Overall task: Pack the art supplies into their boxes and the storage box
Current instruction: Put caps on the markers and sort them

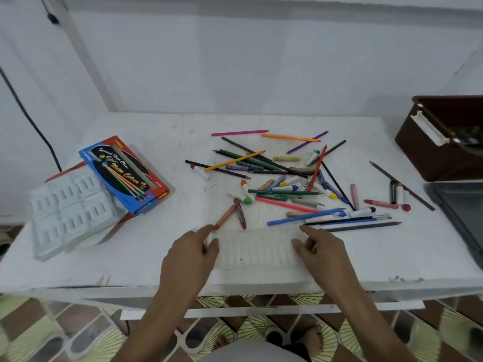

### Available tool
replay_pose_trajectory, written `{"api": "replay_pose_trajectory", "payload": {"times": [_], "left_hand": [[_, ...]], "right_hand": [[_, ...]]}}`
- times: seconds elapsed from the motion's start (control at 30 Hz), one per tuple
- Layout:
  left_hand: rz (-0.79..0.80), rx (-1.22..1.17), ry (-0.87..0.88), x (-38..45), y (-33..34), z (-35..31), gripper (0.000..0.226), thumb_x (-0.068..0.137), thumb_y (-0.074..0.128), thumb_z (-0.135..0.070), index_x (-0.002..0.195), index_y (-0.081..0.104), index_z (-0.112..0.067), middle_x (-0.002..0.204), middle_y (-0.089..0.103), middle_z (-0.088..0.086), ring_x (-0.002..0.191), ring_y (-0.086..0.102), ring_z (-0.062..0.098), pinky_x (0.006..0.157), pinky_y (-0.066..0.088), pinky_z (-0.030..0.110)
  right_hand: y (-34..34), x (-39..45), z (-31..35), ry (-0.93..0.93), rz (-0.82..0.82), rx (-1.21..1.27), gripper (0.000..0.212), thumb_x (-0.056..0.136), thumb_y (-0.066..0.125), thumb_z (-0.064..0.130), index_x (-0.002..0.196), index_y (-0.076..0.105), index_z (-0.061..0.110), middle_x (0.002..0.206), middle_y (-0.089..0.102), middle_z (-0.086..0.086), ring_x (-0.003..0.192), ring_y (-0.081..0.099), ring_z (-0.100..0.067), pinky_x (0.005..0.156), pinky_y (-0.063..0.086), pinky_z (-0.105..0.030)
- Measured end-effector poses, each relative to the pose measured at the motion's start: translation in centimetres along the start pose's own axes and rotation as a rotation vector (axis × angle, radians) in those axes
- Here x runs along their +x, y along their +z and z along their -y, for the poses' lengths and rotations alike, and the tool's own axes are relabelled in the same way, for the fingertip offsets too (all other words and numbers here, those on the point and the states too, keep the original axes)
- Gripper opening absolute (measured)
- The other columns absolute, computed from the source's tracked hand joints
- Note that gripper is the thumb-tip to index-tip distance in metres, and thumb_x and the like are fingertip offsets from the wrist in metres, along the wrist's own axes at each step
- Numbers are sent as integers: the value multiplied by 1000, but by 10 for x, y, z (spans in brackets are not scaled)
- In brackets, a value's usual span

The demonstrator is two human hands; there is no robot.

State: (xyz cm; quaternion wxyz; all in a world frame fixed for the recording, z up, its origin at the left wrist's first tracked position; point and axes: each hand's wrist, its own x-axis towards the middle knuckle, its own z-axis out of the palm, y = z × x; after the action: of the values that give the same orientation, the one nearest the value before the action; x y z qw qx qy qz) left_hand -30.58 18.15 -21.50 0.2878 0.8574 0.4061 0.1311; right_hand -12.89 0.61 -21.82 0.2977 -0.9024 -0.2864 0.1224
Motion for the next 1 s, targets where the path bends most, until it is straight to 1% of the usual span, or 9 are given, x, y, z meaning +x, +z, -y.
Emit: {"api": "replay_pose_trajectory", "payload": {"times": [0.17, 0.27, 0.33, 0.47, 0.57, 0.73, 0.83, 0.93, 1.0], "left_hand": [[-12, -34, -45, 20, 1, 0, 46, 93, 54, -41, 135, 49, -24, 70, 57, -11, 65, 53, 3, 56, 40, 21], [-12, -10, -71, 29, -5, -2, 48, 92, 51, -50, 132, 51, -25, 72, 53, -13, 67, 52, 2, 58, 41, 21], [-26, 25, -73, 38, -12, -5, 47, 93, 49, -50, 131, 53, -23, 73, 54, -11, 68, 53, 6, 61, 43, 23], [-74, 119, -57, 85, -23, -8, 43, 94, 53, -38, 131, 53, -17, 101, 67, 4, 81, 60, 15, 75, 49, 29], [-41, 143, -45, 126, -28, -16, 38, 94, 54, -31, 126, 54, -12, 109, 65, 9, 74, 54, 14, 66, 42, 27], [38, 108, -182, 167, -20, -18, 32, 91, 59, -36, 101, 51, -6, 96, 59, 12, 73, 57, 22, 56, 46, 32], [56, 27, -244, 171, -14, -16, 38, 89, 62, -38, 104, 46, -7, 94, 54, 10, 75, 58, 24, 56, 48, 32], [56, 3, -245, 169, -13, -15, 33, 89, 61, -26, 110, 45, -7, 97, 50, 9, 75, 53, 20, 52, 41, 27], [54, -22, -257, 167, -14, -13, 30, 87, 59, -20, 112, 46, -7, 100, 51, 10, 78, 54, 20, 54, 44, 27]], "right_hand": [[4, 14, 9, -43, -22, -58, 42, 92, 55, 36, 133, 50, 25, 91, 48, 9, 75, 46, -5, 69, 39, -19], [2, 17, 12, -69, -43, -65, 42, 92, 54, 39, 132, 51, 25, 108, 47, 8, 85, 48, -5, 75, 42, -20], [2, 20, 17, -108, -60, -75, 40, 92, 55, 38, 129, 54, 22, 110, 47, 7, 89, 48, -5, 74, 40, -20], [9, 45, 46, -266, -13, -99, 36, 91, 58, 35, 124, 61, 19, 108, 55, 1, 89, 50, -8, 75, 38, -20], [18, 75, 74, -341, 90, -134, 36, 91, 58, 36, 123, 62, 20, 108, 56, 0, 89, 52, -10, 77, 41, -22], [32, 103, 96, -326, 225, -318, 39, 91, 59, 34, 127, 57, 18, 119, 51, -7, 101, 54, -19, 88, 47, -32], [35, 105, 97, -343, 254, -380, 41, 91, 59, 28, 130, 54, 18, 124, 48, -9, 105, 54, -22, 91, 49, -34], [35, 104, 98, -412, 280, -468, 41, 91, 59, 21, 131, 52, 19, 128, 43, -11, 109, 52, -25, 92, 49, -38], [35, 104, 99, -450, 272, -510, 37, 92, 55, 17, 129, 52, 18, 127, 43, -11, 108, 52, -25, 91, 49, -39]]}}
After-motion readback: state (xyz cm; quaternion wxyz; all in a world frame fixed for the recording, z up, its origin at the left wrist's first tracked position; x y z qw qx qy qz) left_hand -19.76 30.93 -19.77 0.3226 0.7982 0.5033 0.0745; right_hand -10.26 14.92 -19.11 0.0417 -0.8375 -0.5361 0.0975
